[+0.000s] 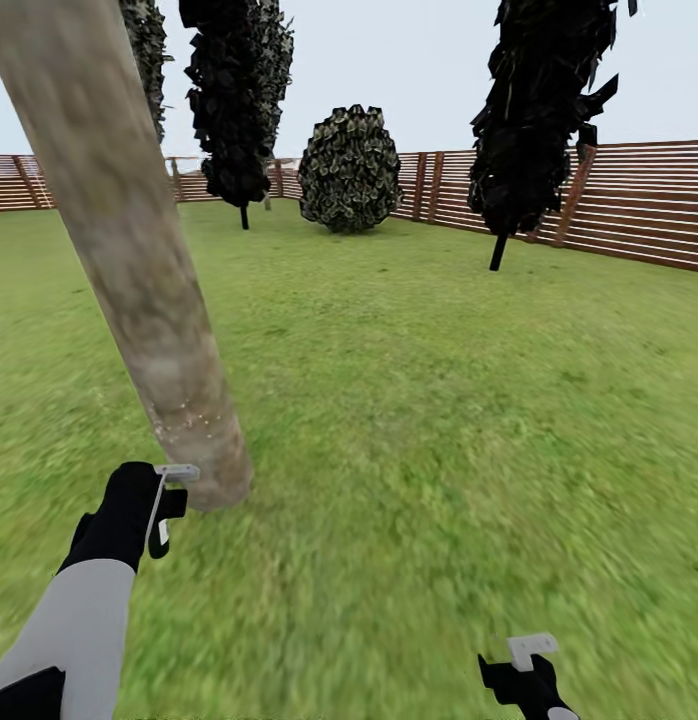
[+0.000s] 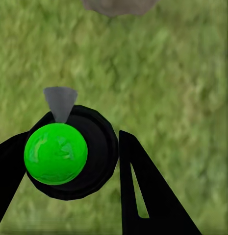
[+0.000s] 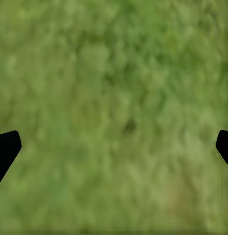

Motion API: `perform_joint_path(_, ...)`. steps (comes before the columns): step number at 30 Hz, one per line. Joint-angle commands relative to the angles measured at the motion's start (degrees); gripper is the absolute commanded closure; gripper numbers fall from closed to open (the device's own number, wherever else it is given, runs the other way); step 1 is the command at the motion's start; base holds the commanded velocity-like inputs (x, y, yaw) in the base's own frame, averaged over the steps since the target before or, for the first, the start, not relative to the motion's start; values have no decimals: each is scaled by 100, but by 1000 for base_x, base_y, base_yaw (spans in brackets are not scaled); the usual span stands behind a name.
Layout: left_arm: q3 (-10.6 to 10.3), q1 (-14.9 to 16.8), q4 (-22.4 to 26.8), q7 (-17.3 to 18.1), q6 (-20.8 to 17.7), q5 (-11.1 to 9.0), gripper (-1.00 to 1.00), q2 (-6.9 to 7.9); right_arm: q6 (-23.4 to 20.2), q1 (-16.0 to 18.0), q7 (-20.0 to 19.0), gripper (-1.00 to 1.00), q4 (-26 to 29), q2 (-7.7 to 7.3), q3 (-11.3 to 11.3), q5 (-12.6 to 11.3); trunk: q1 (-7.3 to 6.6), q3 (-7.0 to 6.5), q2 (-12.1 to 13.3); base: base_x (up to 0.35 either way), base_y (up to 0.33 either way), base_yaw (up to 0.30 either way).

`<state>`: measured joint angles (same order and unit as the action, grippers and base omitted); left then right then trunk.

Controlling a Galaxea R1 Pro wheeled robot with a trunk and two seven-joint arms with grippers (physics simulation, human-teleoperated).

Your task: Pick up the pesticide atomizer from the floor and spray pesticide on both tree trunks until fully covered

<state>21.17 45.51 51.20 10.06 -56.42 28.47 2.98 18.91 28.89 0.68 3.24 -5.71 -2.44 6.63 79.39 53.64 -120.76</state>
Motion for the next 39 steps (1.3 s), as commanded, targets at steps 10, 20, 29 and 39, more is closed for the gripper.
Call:
perform_joint_path(10,38,4,31,40,-10,62,100,142,16,3,12,-100,1,17,-29,58,-1,5,-2,118,-179,250)
perform_joint_path(20,31,76,30,64,-26,28,100,80,16,3,12,-100,1,17,-29,58,-1,5,-2,13,-2,273)
perform_joint_path(29,23,32,29,75,-18,27,100,-24,17,3,12,-100,0,-34,-30,58,-1,5,-2,304,0,35)
perform_joint_path(39,20,-4,37,75,-18,35,100,-26,12,3,10,-100,-8,-44,-29,63,-1,5,-2,205,-112,0)
